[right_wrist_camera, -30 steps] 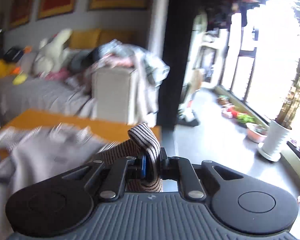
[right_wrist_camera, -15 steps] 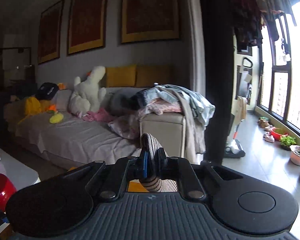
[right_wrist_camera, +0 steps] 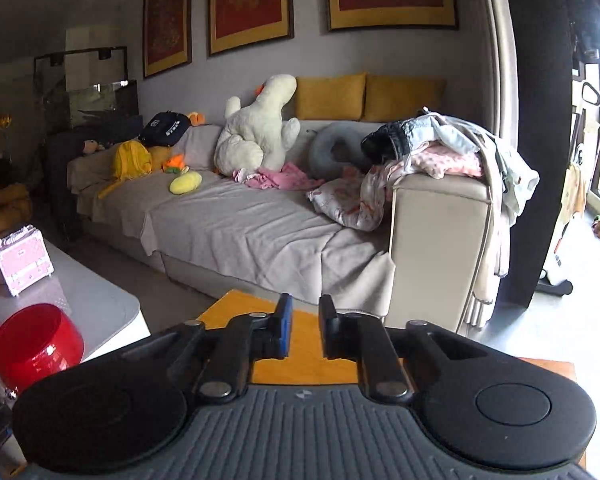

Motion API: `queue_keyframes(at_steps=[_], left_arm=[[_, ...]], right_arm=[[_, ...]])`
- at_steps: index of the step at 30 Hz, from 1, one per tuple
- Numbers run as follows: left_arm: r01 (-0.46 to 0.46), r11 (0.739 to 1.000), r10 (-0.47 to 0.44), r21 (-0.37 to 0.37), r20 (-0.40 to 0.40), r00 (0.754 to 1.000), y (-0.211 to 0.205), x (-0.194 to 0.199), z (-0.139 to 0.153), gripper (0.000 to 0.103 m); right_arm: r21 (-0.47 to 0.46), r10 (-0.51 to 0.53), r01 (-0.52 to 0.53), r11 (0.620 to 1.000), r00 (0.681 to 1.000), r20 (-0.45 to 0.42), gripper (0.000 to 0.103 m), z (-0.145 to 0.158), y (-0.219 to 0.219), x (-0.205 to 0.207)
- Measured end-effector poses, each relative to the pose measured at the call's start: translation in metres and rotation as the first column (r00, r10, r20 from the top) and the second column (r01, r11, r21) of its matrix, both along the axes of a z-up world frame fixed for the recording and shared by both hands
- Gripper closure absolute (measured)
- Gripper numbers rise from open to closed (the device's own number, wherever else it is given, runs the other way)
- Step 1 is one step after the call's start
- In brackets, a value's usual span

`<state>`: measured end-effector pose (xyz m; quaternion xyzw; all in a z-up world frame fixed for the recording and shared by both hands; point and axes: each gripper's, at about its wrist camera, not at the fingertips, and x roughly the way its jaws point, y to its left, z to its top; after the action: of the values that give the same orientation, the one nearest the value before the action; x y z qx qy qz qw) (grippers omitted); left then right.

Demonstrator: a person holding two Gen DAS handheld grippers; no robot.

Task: Fold clothes

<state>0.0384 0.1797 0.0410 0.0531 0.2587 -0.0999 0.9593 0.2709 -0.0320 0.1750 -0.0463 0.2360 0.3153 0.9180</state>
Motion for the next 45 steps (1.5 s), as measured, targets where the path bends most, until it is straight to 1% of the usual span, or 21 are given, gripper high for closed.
queue_keyframes(at_steps=[1, 4, 7, 8, 10, 12, 15, 16, 17, 18, 20, 23, 25, 27, 29, 31, 33, 36, 41, 43, 45], left_arm=[[-0.007, 1.0, 0.007, 0.002, -0.006, 1.0, 0.004, -0.001, -0.002, 0.0], [-0.055, 0.998, 0.055, -0.01, -0.02, 0.998, 0.02, 0.001, -0.002, 0.0], [-0.132, 0.991, 0.131, -0.023, -0.012, 0.991, 0.037, 0.004, 0.005, 0.0], [-0.157, 0.987, 0.157, -0.032, -0.009, 0.988, 0.042, 0.006, 0.008, 0.0], [-0.199, 0.979, 0.199, -0.049, -0.006, 0.98, 0.052, 0.009, 0.014, 0.0], [-0.241, 0.969, 0.242, -0.057, 0.001, 0.97, 0.06, 0.01, 0.022, 0.0], [-0.277, 0.958, 0.279, -0.069, 0.018, 0.96, 0.067, 0.008, 0.032, 0.0], [-0.288, 0.955, 0.29, -0.078, 0.021, 0.957, 0.069, 0.008, 0.035, 0.0], [-0.298, 0.95, 0.301, -0.088, 0.02, 0.953, 0.07, 0.007, 0.037, 0.0], [-0.309, 0.946, 0.312, -0.099, 0.02, 0.95, 0.072, 0.006, 0.039, 0.0], [-0.33, 0.936, 0.334, -0.121, 0.015, 0.943, 0.074, 0.007, 0.042, 0.0], [-0.359, 0.92, 0.364, -0.159, 0.003, 0.931, 0.075, 0.009, 0.045, 0.0], [-0.364, 0.915, 0.369, -0.176, -0.005, 0.929, 0.075, 0.012, 0.047, 0.0], [-0.357, 0.917, 0.36, -0.18, -0.019, 0.933, 0.071, 0.018, 0.048, 0.0], [-0.339, 0.923, 0.339, -0.184, -0.028, 0.94, 0.062, 0.025, 0.048, 0.0], [-0.307, 0.933, 0.306, -0.188, -0.035, 0.951, 0.049, 0.034, 0.046, 0.0], [-0.268, 0.945, 0.265, -0.187, -0.042, 0.963, 0.033, 0.042, 0.043, 0.0], [-0.204, 0.964, 0.197, -0.172, -0.054, 0.979, 0.004, 0.054, 0.037, 0.0], [-0.102, 0.985, 0.09, -0.139, -0.086, 0.992, -0.041, 0.073, 0.026, 0.0], [-0.067, 0.99, 0.055, -0.125, -0.101, 0.993, -0.056, 0.079, 0.021, 0.0], [-0.048, 0.992, 0.036, -0.115, -0.104, 0.994, -0.065, 0.083, 0.019, 0.0]], right_arm=[[-0.009, 0.015, -0.015, 1.0, 1.0, -0.021, 0.07, -0.006, 0.001, -0.006], [-0.048, 0.101, -0.106, 0.993, 0.99, -0.103, 0.069, -0.035, 0.01, -0.034], [-0.094, 0.242, -0.26, 0.961, 0.956, -0.168, 0.063, -0.071, 0.034, -0.077], [-0.114, 0.285, -0.307, 0.945, 0.943, -0.174, 0.06, -0.081, 0.044, -0.091], [-0.169, 0.362, -0.387, 0.906, 0.918, -0.16, 0.048, -0.098, 0.064, -0.116], [-0.224, 0.431, -0.454, 0.862, 0.891, -0.147, 0.045, -0.114, 0.084, -0.14], [-0.279, 0.45, -0.461, 0.843, 0.887, -0.107, 0.045, -0.127, 0.108, -0.148], [-0.289, 0.45, -0.457, 0.841, 0.888, -0.097, 0.05, -0.13, 0.114, -0.147], [-0.303, 0.449, -0.453, 0.839, 0.889, -0.085, 0.063, -0.133, 0.117, -0.143], [-0.319, 0.452, -0.447, 0.836, 0.89, -0.064, 0.098, -0.132, 0.118, -0.142], [-0.347, 0.455, -0.432, 0.832, 0.89, -0.017, 0.099, -0.129, 0.119, -0.137], [-0.348, 0.408, -0.347, 0.871, 0.905, 0.118, 0.099, -0.093, 0.094, -0.116], [-0.338, 0.316, -0.23, 0.913, 0.922, 0.224, 0.099, -0.059, 0.067, -0.09], [-0.308, 0.203, -0.103, 0.946, 0.928, 0.312, 0.099, -0.028, 0.034, -0.064], [-0.291, 0.113, 0.002, 0.957, 0.919, 0.378, 0.099, -0.005, 0.004, -0.042], [-0.301, 0.049, 0.088, 0.95, 0.906, 0.42, 0.099, 0.006, -0.029, -0.026], [-0.338, 0.009, 0.151, 0.929, 0.904, 0.428, 0.099, 0.003, -0.054, -0.012], [-0.427, -0.004, 0.197, 0.882, 0.911, 0.412, 0.099, -0.024, -0.087, 0.006], [-0.528, -0.076, 0.226, 0.819, 0.954, 0.29, 0.086, -0.075, -0.141, 0.015], [-0.508, -0.13, 0.24, 0.828, 0.961, 0.243, 0.072, -0.088, -0.163, 0.013], [-0.429, -0.188, 0.248, 0.868, 0.966, 0.177, 0.068, -0.09, -0.181, 0.011]])
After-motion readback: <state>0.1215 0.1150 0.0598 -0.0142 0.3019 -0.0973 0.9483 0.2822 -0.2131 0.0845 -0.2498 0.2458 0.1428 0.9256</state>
